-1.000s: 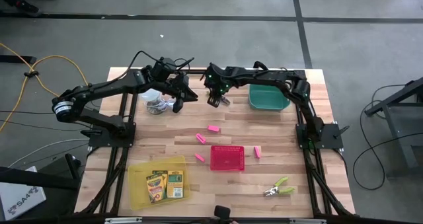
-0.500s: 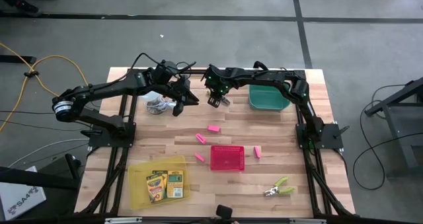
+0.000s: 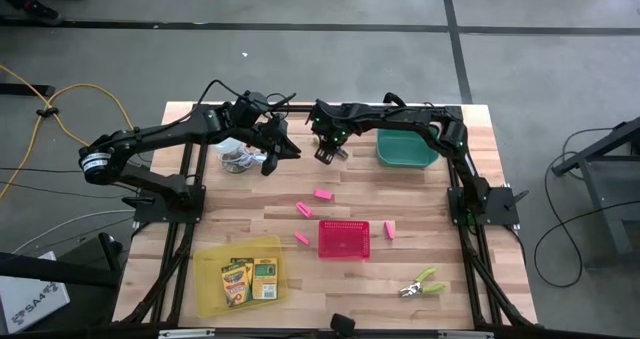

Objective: Pick & Place School Supplies
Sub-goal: Put the top bright green hole punch into the green bin

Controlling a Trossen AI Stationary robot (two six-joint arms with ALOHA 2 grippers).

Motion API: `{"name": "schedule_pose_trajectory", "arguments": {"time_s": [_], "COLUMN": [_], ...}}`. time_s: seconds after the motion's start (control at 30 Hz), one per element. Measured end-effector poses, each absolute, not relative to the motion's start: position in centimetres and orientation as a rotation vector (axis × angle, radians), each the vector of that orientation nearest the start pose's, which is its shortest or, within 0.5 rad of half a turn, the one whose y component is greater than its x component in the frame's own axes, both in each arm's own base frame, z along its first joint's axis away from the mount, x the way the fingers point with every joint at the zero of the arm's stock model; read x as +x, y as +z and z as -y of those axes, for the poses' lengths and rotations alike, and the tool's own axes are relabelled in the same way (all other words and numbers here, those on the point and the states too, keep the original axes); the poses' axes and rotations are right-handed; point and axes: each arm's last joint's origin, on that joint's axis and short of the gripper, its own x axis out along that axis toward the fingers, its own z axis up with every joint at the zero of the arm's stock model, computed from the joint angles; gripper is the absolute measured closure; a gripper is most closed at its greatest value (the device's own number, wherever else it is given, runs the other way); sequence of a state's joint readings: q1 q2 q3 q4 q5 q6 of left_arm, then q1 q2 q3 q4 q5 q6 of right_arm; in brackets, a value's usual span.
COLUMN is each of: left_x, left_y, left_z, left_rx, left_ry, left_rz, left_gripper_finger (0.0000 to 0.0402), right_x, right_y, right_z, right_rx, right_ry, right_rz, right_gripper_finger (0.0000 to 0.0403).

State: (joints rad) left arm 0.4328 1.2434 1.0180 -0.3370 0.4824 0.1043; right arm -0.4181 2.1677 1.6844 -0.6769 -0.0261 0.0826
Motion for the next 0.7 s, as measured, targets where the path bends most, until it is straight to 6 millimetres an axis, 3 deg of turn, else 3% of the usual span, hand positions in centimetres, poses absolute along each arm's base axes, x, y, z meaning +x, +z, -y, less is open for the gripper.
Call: {"name": "schedule_pose_trajectory", "arguments": {"time_s": [0.27,0.57,0.7], "left_x": [24.7,24.7,24.7], "left_y": [30.7,30.7,30.7], "left_z": [-10.0,-10.0,-10.0], "left_rx": [-0.146,-0.146,-0.151], "left_ry": [-0.074,-0.074,-0.072], "left_rz": [-0.500,-0.500,-0.500], "left_gripper_finger": [0.0333,0.0333,0.0333], "right_x": [41.4,42.5,42.4], "right_y": [17.3,20.9,21.2], "right_z": [18.0,19.0,19.4], "right_rx": [0.442,0.426,0.450], "right_ry": [-0.356,-0.373,-0.394], "right_rz": [-1.107,-1.006,-0.997], "right_gripper_finger": [0.0284,0.0284,0.0284]}}
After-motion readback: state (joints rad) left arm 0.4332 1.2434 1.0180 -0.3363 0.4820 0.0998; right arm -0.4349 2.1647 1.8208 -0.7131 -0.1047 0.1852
